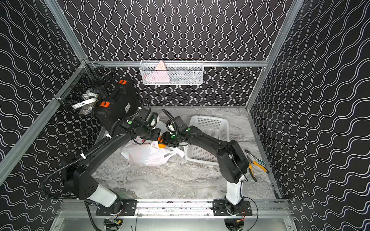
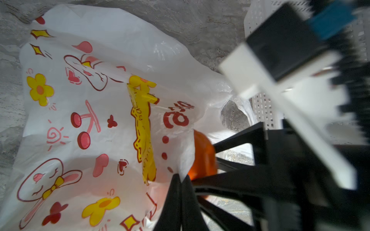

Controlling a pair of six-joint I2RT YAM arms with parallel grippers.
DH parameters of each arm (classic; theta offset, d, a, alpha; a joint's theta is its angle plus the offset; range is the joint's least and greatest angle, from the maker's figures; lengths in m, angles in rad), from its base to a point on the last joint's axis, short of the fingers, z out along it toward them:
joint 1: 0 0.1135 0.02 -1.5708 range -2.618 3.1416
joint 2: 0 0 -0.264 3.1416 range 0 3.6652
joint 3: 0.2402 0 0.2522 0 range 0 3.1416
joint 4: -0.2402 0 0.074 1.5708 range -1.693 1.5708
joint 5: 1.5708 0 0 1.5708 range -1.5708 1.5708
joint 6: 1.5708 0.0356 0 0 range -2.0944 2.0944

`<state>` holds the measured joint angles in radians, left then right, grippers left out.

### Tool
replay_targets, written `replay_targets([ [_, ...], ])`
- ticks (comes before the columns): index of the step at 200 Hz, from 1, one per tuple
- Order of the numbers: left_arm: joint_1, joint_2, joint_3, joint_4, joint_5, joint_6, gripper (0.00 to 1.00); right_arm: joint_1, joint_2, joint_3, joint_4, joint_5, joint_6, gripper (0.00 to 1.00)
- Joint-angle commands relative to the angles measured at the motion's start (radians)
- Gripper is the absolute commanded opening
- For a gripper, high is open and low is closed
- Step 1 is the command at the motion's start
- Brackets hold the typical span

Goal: Place the oranges into plastic bags & tie knots
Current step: Place the orange in the plastic bag.

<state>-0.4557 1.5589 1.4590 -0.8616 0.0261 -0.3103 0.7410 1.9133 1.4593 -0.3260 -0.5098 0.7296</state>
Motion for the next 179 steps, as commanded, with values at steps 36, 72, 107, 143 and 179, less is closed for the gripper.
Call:
replay_targets([
  [36, 0.000, -0.016, -0.001, 0.001, -0.015, 0.004, 0.00, 0.031, 0.087, 0.062, 0.030, -0.096, 0.037, 0.70],
  [72, 0.001, -0.012, -0.003, 0.001, -0.009, 0.003, 0.00, 0.019, 0.042, 0.028, -0.010, -0.032, 0.036, 0.82],
  [107, 0.001, -0.013, -0.013, 0.007, -0.010, 0.004, 0.00, -0.010, -0.031, 0.001, -0.097, 0.013, 0.019, 0.72],
  [143, 0.001, -0.004, -0.011, 0.003, -0.018, 0.008, 0.00, -0.031, -0.125, -0.004, -0.268, 0.093, -0.011, 0.62],
  [179, 0.001, -0.008, -0.015, 0.007, -0.010, 0.010, 0.00, -0.106, -0.274, -0.055, -0.468, 0.307, -0.062, 0.62],
])
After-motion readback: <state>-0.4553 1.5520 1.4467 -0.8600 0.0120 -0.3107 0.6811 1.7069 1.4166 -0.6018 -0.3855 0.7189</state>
